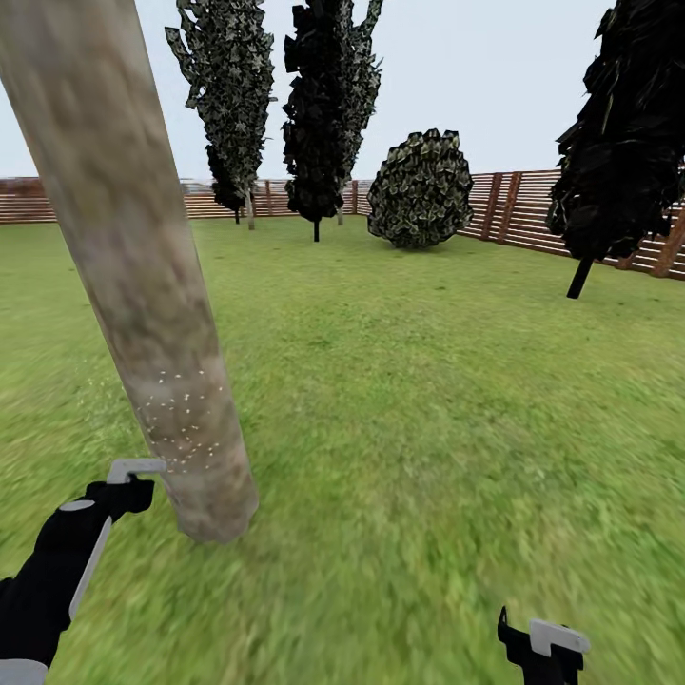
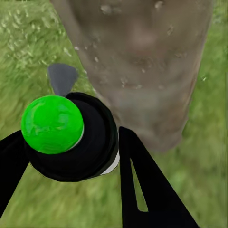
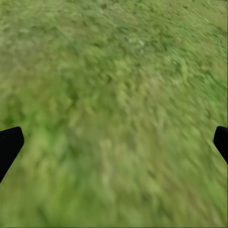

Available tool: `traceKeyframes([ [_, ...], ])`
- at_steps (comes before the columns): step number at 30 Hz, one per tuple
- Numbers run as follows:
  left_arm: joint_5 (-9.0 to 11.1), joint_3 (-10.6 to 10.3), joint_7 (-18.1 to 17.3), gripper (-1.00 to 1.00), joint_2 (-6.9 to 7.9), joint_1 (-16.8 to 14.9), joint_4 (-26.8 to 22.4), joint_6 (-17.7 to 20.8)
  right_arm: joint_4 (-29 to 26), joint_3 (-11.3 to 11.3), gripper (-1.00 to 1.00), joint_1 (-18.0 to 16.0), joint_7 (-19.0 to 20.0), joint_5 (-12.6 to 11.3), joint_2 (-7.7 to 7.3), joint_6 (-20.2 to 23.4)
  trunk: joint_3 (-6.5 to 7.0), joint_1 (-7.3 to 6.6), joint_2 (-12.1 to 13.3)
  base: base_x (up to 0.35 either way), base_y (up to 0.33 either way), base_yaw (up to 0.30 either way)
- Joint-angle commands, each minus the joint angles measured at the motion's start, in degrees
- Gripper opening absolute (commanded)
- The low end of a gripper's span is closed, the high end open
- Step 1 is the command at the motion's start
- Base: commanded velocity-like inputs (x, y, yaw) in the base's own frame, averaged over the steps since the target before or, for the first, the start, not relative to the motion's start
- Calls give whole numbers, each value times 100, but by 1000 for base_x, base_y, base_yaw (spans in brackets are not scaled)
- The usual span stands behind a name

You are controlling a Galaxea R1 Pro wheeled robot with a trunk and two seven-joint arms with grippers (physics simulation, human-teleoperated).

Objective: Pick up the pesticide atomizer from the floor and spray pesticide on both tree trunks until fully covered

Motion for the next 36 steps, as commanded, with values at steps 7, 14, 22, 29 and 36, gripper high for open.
traceKeyframes([
  [7, 22, 82, 30, -100, -18, 4, -160, 28, 5, 0, 100, -1, 0, 0, 8, 0, 0, 0, 0, 37, 23, 48],
  [14, 26, 386, 36, -100, -49, 17, -217, 40, 8, 0, 100, 1, 0, 0, 9, 0, 0, 0, 0, 0, 0, 196],
  [22, -18, 250, 36, -100, -437, 23, -165, 2, 7, 0, 100, -2, 0, 0, 9, 0, 0, 0, 0, 80, -167, 5],
  [29, -11, 182, 36, -100, -466, 47, -165, -1, 8, 0, 100, 2, 0, 0, 17, 0, 0, 0, 0, 111, -257, 0],
  [36, -19, 182, 36, -100, -557, 53, -165, -1, 9, 0, 100, 0, 0, 0, 18, 0, 0, 0, 0, 7, -274, 0],
])
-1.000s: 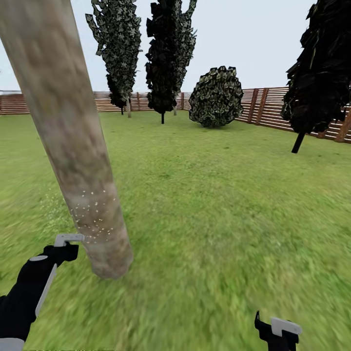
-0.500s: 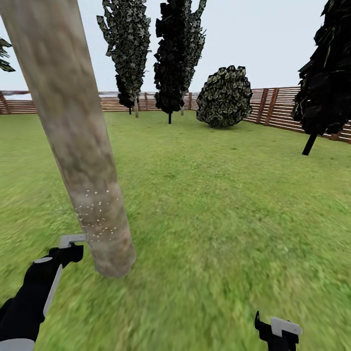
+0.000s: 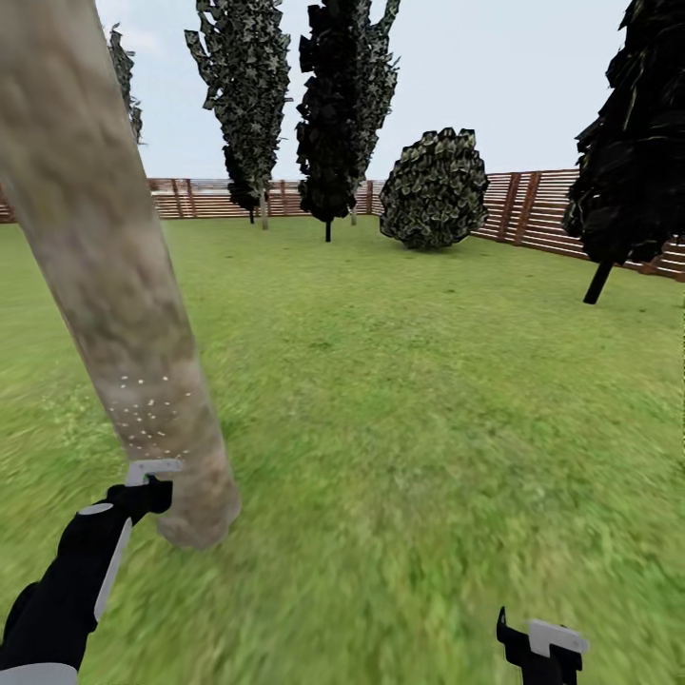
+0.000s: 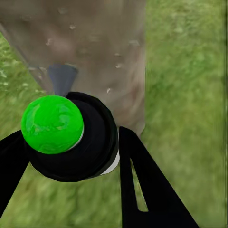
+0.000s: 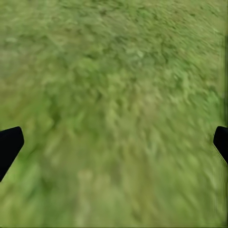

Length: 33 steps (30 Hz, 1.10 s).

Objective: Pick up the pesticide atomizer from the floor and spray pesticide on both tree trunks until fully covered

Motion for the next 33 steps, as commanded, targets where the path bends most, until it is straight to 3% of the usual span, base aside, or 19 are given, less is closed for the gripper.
traceKeyframes([
  [1, -7, 0, 0, -100, -3, -1, 0, 0, 0, 0, 100, -2, 0, 0, 0, 0, 0, 0, 0, 0, -275, 0],
  [15, -30, 51, 18, -100, 11, -9, 0, 9, 0, 0, 100, -1, 0, 0, 0, 0, 0, 0, 0, 19, -275, 204],
  [26, -30, 62, 30, -100, 20, -9, 2, 9, 0, 1, 100, 0, 0, 0, 0, 0, 0, 0, 0, 194, -232, 48],
  [30, -10, 41, 605, -100, 7, -9, 0, 9, 0, 4, 100, -3, 0, 0, 0, 0, 0, 0, 0, 165, -231, 260],
  [33, 11, 36, 706, -100, 2, -9, 0, 9, 0, 6, 100, -4, 0, 0, 0, 0, 0, 0, 0, 20, -268, 277],
])
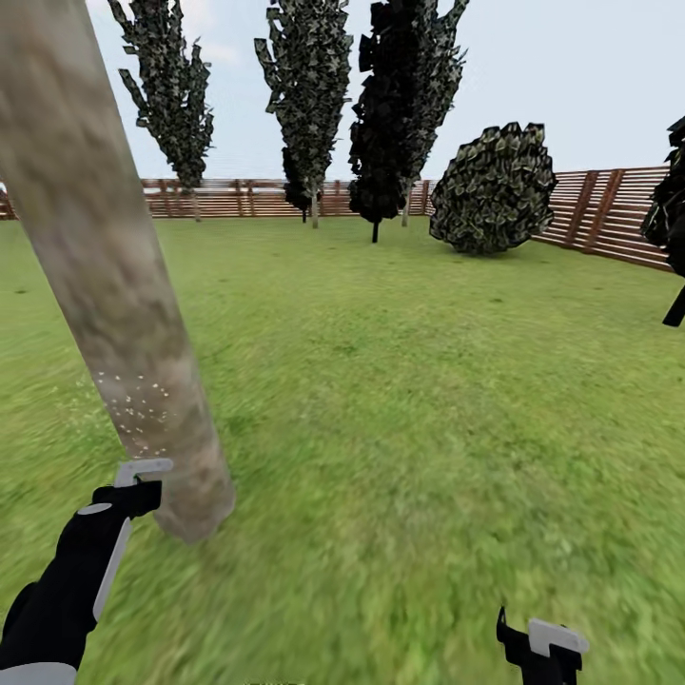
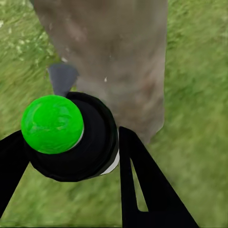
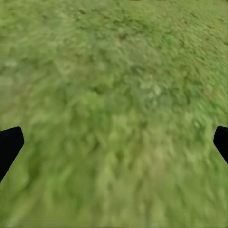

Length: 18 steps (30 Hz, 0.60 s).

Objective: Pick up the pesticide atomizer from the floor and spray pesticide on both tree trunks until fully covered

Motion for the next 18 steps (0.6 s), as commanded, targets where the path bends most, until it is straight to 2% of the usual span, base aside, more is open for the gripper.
traceKeyframes([
  [1, 3, 0, 4, -100, 0, 0, 0, 0, 0, 0, 100, 1, 0, 0, 0, 0, 0, 0, 0, 2, -272, 277],
  [10, 18, -7, 7, -100, 0, 0, 0, 0, 0, 1, 100, 3, 0, 0, 0, 0, 0, 0, 0, 13, -272, 277],
  [15, 18, -3, 7, -100, 0, 0, 0, 0, 0, -1, 100, 3, 0, 0, 0, 0, 0, 0, 0, 170, -240, 275],
  [18, 18, -3, 7, -100, 0, 0, 0, 0, 0, -3, 100, -1, 0, 0, 0, 0, 0, 0, 0, 235, -196, 78],
])
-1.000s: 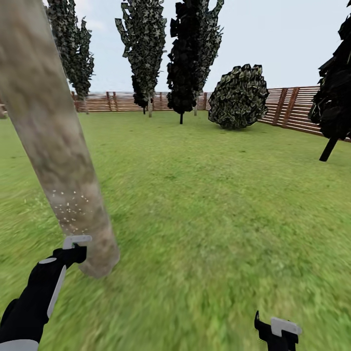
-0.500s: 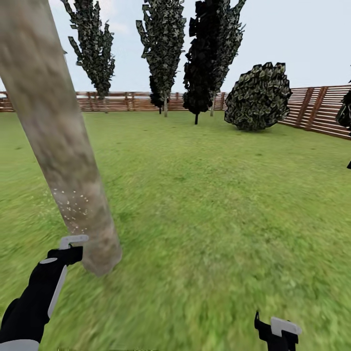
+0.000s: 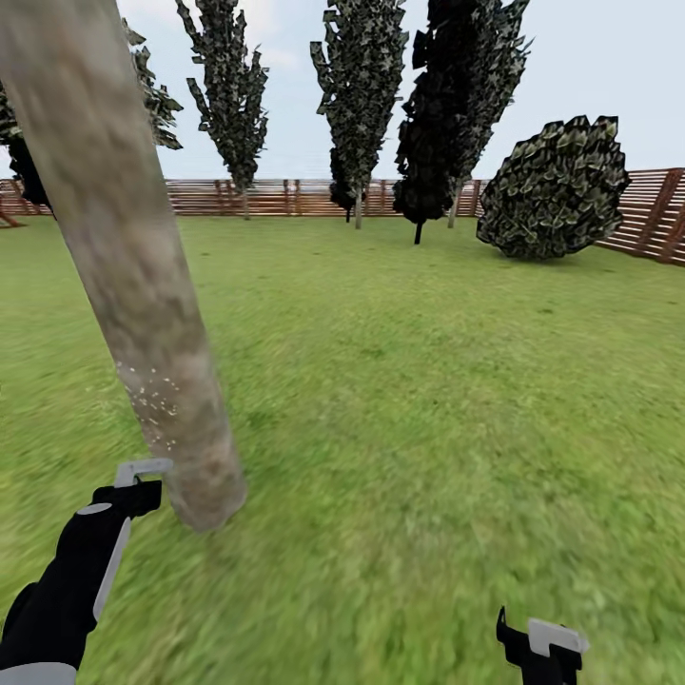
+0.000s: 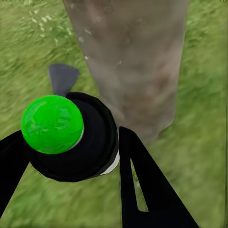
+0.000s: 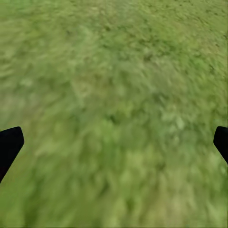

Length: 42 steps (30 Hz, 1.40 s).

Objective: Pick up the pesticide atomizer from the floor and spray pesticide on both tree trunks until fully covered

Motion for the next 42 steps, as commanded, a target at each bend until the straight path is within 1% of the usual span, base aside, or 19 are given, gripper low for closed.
traceKeyframes([
  [1, -3, 1, 0, -100, 0, 0, 0, 0, 0, 1, 100, 2, 0, 0, 0, 0, 0, 0, 0, 239, -192, 18],
  [6, -3, 2, 0, -100, 0, 0, 0, 0, 0, 2, 100, 4, 0, 0, 0, 0, 0, 0, 0, 240, -189, 3],
  [8, -10, -5, -4, -100, 0, 0, 0, 0, 0, 2, 100, 3, 0, 0, 0, 0, 0, 0, 0, 184, -204, 179],
  [12, -12, 1, -8, -100, 0, 0, 0, 7, 0, 0, 100, 3, 0, 0, 0, 0, 0, 0, 0, 32, -253, 257],
  [14, -18, 15, -1, -100, 1, 0, 5, 16, 0, 2, 100, 3, 0, 0, 0, 0, 0, 0, 0, -195, -215, 277],
  [15, -1, 20, 0, -100, -1, 0, 120, 17, 0, 5, 100, 2, 0, 0, 0, 0, 0, 0, 0, -245, -182, 278],
  [17, 26, 5, -7, -100, -13, -49, 575, 10, 0, -2, 100, 1, 0, 0, 0, 0, 0, 0, 0, -207, -142, 278],
  [21, 24, 44, -10, -100, 10, -58, 808, -9, 0, 2, 100, 4, 0, 0, -1, 0, 0, 0, 0, -94, -42, 207],
  [23, 23, 35, -15, -100, 22, -34, 1120, -82, 0, -2, 100, 2, 0, 0, -5, 0, 0, 0, 0, -11, -4, 31],
  [24, 27, 32, -16, -100, 21, -26, 1381, -240, 0, -3, 100, 5, 0, 0, -7, 0, 0, 0, 0, -4, -1, 11],
  [26, 24, 30, -12, -100, 10, -20, 1973, -730, 0, -3, 100, 3, 0, 0, -8, 0, 0, 0, 0, -1, -1, 4],
  [27, 18, 45, -1, -100, 7, -18, 2465, -1063, 0, -3, 100, 5, 0, 0, -9, 0, 0, 0, 0, 0, 0, 0],
  [28, 16, 51, 5, -100, 7, -23, 2531, -1120, 0, -3, 100, 3, 0, 0, -9, 0, 0, 0, 0, 0, 0, 0],
  [35, 8, 62, 15, -100, 16, -27, 2573, -1164, 0, -3, 100, 3, 5, 0, -9, 0, 0, 0, 0, 72, -43, 0],
  [38, 17, 170, 13, -100, -2, -27, 2568, -1182, 0, -3, 100, 3, 6, 1, -9, 0, 0, 0, 0, 228, -141, 0],
  [41, 27, 192, 17, -100, -14, -30, 2559, -1188, 0, -3, 100, 4, 4, 0, -9, 0, 0, 0, 0, 232, -123, 0],
  [42, 30, 194, 17, -100, -51, -33, 2548, -1192, 0, -3, 100, 3, 2, 1, -9, 0, 0, 0, 0, 232, -120, 0],
])
